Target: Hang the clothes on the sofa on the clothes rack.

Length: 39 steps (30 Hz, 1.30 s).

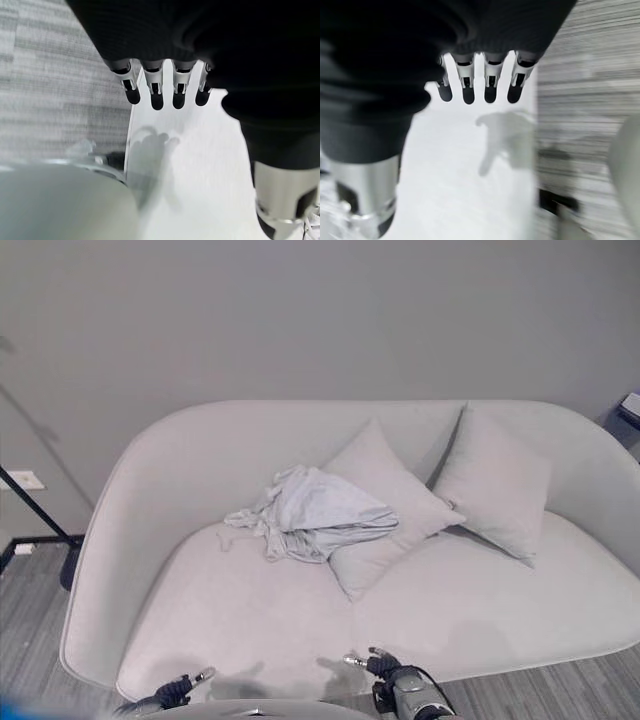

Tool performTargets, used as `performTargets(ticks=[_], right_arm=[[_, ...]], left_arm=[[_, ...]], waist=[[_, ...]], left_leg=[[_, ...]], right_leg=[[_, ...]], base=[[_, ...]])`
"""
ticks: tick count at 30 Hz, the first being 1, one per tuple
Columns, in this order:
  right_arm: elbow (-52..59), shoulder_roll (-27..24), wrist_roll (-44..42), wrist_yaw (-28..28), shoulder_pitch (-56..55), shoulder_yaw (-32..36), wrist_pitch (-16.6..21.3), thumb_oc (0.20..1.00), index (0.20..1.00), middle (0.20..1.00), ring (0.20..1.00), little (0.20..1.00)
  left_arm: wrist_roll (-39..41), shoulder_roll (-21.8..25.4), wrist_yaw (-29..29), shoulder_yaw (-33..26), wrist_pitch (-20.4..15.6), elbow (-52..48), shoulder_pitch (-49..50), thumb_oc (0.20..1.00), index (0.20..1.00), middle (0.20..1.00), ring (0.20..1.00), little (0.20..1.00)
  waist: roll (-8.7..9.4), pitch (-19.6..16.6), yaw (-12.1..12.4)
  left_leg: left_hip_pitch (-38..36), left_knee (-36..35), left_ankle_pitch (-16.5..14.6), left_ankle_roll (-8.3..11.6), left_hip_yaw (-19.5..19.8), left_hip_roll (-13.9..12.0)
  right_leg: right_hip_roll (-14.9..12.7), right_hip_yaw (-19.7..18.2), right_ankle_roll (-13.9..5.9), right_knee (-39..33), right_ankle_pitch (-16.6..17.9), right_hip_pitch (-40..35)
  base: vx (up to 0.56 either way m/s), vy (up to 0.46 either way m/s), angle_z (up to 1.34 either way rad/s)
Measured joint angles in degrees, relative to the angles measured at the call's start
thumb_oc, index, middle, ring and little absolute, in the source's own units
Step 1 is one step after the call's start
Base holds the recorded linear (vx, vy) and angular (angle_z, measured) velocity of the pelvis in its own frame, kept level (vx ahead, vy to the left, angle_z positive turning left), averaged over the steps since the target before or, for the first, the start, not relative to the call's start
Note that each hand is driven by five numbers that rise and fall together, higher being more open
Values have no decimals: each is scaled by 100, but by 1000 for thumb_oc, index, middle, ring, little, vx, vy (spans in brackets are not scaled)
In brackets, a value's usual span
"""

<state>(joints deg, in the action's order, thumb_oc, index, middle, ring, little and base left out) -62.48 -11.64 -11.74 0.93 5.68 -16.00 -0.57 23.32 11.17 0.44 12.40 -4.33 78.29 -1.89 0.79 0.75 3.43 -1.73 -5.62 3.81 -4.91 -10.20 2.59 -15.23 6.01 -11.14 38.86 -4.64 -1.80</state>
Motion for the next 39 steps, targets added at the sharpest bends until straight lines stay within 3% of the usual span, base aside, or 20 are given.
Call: performTargets(ticks=[2,3,4,6,7,10,13,21,27,31,34,39], right_arm=[[347,-68,190,128,-65,-20,-72,1000,1000,1000,1000,1000],[821,-156,327,203,-149,-22,-54,1000,1000,1000,1000,1000],[1141,-207,461,231,-203,-25,-61,1000,1000,1000,1000,1000],[1369,-242,689,235,-149,-39,-35,1000,1000,1000,1000,1000],[1381,-231,737,240,-173,-36,-46,1000,1000,1000,1000,1000],[1448,-311,987,216,-359,-270,-135,1000,1000,1000,1000,1000],[1900,-409,1419,124,-596,-281,-100,1000,1000,1000,1000,1000],[2254,-898,2035,256,-695,-273,-114,1000,1000,1000,1000,1000],[2688,-1345,2985,642,-573,-246,-40,1000,1000,1000,1000,1000],[3077,-2183,4256,889,-313,-460,29,1000,1000,1000,1000,1000],[2948,-2459,4652,1293,268,-413,12,1000,1000,1000,1000,1000],[1367,-2229,4663,2178,1694,-714,-76,1000,1000,1000,1000,1000]], left_arm=[[-1,12,53,85,12,-11,52,1000,1000,1000,1000,1000],[-4,20,103,119,65,-89,75,1000,1000,1000,1000,1000],[-5,-2,107,118,60,-159,98,1000,1000,1000,1000,1000],[-118,7,106,59,53,-134,79,1000,1000,1000,1000,1000],[-140,39,97,-21,55,-108,57,1000,1000,1000,1000,1000],[-153,27,172,-382,6,-175,211,1000,1000,1000,1000,1000],[-50,28,206,-625,-59,-427,566,1000,1000,1000,1000,1000],[260,-92,207,-739,-49,-308,698,1000,1000,1000,1000,1000],[301,-156,279,-912,-55,-319,760,1000,1000,1000,1000,1000],[295,-182,279,-1001,-66,-300,808,1000,1000,1000,1000,1000],[294,-177,291,-1055,-136,-286,877,1000,1000,1000,1000,1000],[292,-155,392,-940,-267,-104,616,1000,1000,1000,1000,1000]], waist=[[-82,-26,16],[-142,11,-57],[-198,41,-102],[-77,143,-171],[16,192,-186],[212,133,-126],[228,54,-67],[80,-31,-10],[47,-47,-7],[43,-50,-1],[64,-54,58],[74,-30,430]], left_leg=[[-44,-6,-62,-108,60,44],[-41,3,-26,-158,124,1],[6,-5,-10,-156,134,-34],[49,-6,24,-40,140,11],[47,-7,25,-39,165,49],[12,-6,12,96,193,46],[39,-7,9,342,314,-179],[33,-6,66,644,454,-573],[-3,-7,62,654,470,-573],[49,-7,61,654,491,-543],[170,-8,61,653,504,-540],[679,105,86,658,669,-541]], right_leg=[[-164,195,46,-10,-347,235],[-243,675,130,-679,-619,250],[-167,782,120,-1406,-601,241],[29,517,25,-3327,-178,228],[52,353,43,-3642,14,217],[117,293,101,-3814,551,144],[363,464,174,-4244,864,-61],[783,700,416,-4478,904,-281],[778,743,438,-4478,887,-342],[741,757,437,-4478,887,-301],[741,763,438,-4477,890,-188],[748,952,463,-4477,947,179]], base=[[70,-92,-3],[34,-191,0],[27,-181,20],[31,-153,17],[33,-148,31],[36,-122,27],[30,-96,13],[47,-22,10],[68,31,4],[71,39,3],[12,11,-1],[-42,-3,23]])
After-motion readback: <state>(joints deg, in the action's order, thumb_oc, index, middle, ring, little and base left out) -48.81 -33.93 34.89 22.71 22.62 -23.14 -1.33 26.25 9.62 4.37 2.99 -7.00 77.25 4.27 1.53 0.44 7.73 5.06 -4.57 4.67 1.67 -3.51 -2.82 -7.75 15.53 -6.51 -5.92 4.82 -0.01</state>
